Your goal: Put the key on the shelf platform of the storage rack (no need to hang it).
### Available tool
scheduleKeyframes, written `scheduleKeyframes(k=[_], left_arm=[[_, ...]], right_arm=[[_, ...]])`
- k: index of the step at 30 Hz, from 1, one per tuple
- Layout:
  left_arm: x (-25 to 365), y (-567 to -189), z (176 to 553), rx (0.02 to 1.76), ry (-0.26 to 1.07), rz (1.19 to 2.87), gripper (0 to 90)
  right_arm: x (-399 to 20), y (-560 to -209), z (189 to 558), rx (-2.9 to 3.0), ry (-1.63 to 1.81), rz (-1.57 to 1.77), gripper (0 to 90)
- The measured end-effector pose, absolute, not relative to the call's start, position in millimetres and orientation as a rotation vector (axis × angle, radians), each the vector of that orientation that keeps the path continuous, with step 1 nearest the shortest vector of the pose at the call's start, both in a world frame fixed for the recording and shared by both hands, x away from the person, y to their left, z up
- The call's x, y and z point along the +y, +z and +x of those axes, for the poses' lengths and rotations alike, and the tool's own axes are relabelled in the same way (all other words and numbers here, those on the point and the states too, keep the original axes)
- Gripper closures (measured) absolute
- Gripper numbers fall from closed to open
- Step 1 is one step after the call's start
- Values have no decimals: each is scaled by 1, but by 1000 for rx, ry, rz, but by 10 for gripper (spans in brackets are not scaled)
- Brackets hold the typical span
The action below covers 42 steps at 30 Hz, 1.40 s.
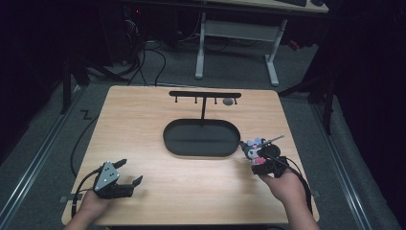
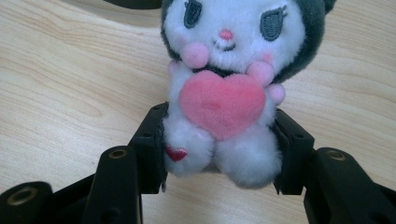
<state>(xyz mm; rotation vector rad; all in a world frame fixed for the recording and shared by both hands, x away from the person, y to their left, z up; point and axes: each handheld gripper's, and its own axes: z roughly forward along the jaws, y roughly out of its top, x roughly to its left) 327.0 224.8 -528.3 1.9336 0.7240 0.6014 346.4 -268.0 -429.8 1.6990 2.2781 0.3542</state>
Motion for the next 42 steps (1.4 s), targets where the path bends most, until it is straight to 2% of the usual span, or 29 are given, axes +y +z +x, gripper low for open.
scheduleKeyframes(k=[42], left_arm=[[225, -528, 327, 722, 601, 1933, 155]], right_arm=[[-209, -420, 391, 2340, 388, 1598, 478]])
